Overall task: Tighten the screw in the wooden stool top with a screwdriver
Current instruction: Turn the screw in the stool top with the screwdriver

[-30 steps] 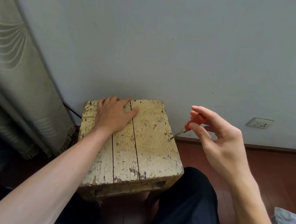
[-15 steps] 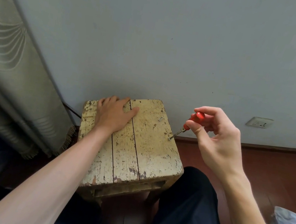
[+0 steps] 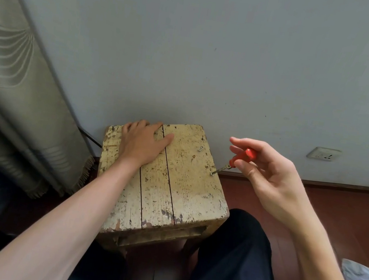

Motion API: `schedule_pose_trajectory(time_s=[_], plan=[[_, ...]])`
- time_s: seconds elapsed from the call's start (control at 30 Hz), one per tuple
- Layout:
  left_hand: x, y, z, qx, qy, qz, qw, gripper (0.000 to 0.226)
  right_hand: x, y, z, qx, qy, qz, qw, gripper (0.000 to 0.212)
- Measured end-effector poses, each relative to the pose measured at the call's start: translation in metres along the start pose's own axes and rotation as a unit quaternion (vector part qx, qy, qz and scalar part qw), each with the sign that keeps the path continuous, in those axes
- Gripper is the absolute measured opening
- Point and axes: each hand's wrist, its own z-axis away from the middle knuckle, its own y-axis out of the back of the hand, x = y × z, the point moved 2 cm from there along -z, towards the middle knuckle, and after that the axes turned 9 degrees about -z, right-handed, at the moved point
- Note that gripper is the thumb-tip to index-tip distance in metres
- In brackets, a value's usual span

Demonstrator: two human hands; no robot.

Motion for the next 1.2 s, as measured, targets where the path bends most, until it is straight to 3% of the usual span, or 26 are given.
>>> schedule_pose_trajectory(time_s=[0.1,0.33,0.47,0.57,0.7,0.83,0.93,1.1,1.2], plan=[[0.0,0.0,0.0,0.002,-0.001,-0.002,1.0,0.078,0.001,-0.001,-0.003,-0.001,0.02,-0.011,1.0,0.046],[-0.001,-0.002,-0.001,0.0,0.0,-0.002,1.0,0.079,0.004,-0.011,-0.009,0.137,0.069,0.057,0.986,0.022],[0.0,-0.001,0.0,0.0,-0.001,0.001,1.0,0.078,0.004,-0.026,-0.009,0.192,0.081,0.076,0.975,0.029],[0.0,0.0,0.0,0.0,0.0,0.007,1.0,0.078,0.0,-0.025,-0.009,0.174,0.058,0.075,0.98,0.038],[0.001,0.001,0.001,-0.003,-0.001,0.003,1.0,0.078,-0.009,-0.014,-0.007,0.065,0.047,0.098,0.992,0.049],[0.0,0.001,0.001,-0.003,-0.002,-0.002,1.0,0.077,-0.02,0.002,-0.012,0.0,0.015,0.118,0.993,0.045],[0.0,0.0,0.0,-0.004,-0.003,-0.004,1.0,0.077,-0.024,0.004,-0.013,0.016,0.02,0.126,0.992,0.032],[0.0,0.001,0.0,-0.002,-0.003,0.001,1.0,0.08,-0.023,-0.005,-0.008,0.119,0.022,0.127,0.984,0.026],[-0.001,0.0,0.0,0.001,-0.002,0.002,1.0,0.078,-0.031,-0.006,-0.014,0.08,0.023,0.161,0.983,0.023]])
